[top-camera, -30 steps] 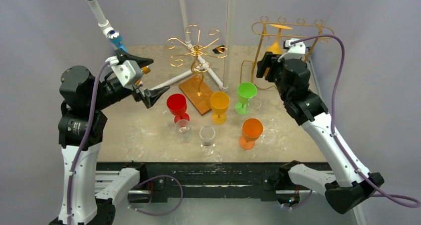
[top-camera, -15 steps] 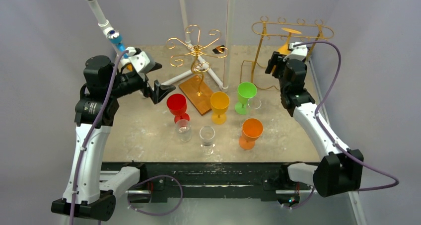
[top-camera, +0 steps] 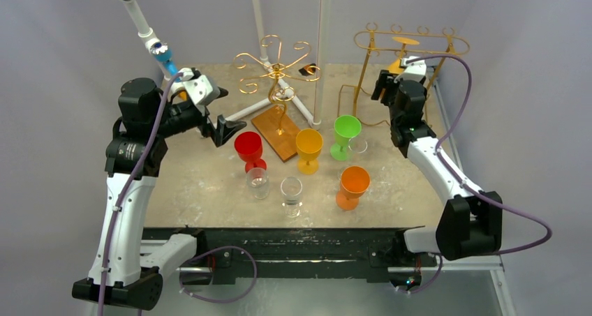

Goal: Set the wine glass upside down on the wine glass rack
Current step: Turn the wine glass upside down at the wine rack, then pick up the wine glass at the center of the board, then turn the wine glass upside down at the wine rack.

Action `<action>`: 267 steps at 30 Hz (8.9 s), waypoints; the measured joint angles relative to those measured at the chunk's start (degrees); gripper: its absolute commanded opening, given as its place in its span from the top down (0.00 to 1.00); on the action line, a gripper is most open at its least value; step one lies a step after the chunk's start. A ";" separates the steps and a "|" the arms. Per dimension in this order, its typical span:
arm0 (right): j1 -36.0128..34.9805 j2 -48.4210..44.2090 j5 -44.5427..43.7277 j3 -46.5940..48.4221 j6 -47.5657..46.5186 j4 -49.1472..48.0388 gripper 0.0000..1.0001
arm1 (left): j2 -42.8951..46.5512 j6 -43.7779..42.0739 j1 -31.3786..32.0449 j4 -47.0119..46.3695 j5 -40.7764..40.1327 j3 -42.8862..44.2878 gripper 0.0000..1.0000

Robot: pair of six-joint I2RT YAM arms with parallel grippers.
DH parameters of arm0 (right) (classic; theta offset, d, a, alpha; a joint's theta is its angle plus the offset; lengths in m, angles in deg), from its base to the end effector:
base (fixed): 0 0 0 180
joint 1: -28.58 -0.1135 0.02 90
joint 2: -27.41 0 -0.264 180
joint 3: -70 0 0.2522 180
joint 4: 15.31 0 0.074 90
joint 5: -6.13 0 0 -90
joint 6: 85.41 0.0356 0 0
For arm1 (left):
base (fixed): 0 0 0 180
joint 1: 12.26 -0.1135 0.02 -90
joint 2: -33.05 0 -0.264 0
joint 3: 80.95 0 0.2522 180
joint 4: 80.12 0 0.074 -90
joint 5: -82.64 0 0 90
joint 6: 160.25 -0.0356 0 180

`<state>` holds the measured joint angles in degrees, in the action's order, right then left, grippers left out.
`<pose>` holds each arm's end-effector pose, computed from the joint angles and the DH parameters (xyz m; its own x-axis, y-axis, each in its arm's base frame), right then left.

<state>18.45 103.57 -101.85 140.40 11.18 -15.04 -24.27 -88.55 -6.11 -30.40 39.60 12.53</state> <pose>0.3121 0.0446 0.3332 -0.0872 0.0953 -0.9916 0.1459 0.9859 0.0819 0.1728 -0.0448 0.4615 0.0234 0.2130 -0.9768 0.8133 0.5641 0.1425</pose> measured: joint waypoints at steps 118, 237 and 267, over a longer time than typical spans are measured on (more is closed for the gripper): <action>-54.75 29.57 -16.28 37.57 24.83 35.28 0.20 | 3.39 -1.38 0.00 16.06 -15.04 6.64 0.01; -58.14 2.32 30.45 33.00 13.00 29.20 0.01 | 18.08 -27.45 -0.02 -5.75 1.42 -1.44 1.00; -42.88 -12.68 -2.97 23.15 7.76 27.74 0.90 | 12.04 -8.11 -0.28 -4.74 0.00 4.52 0.00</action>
<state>-24.43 90.89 -104.82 163.55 18.94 12.69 -12.22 -96.66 -6.40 -35.14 39.60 17.06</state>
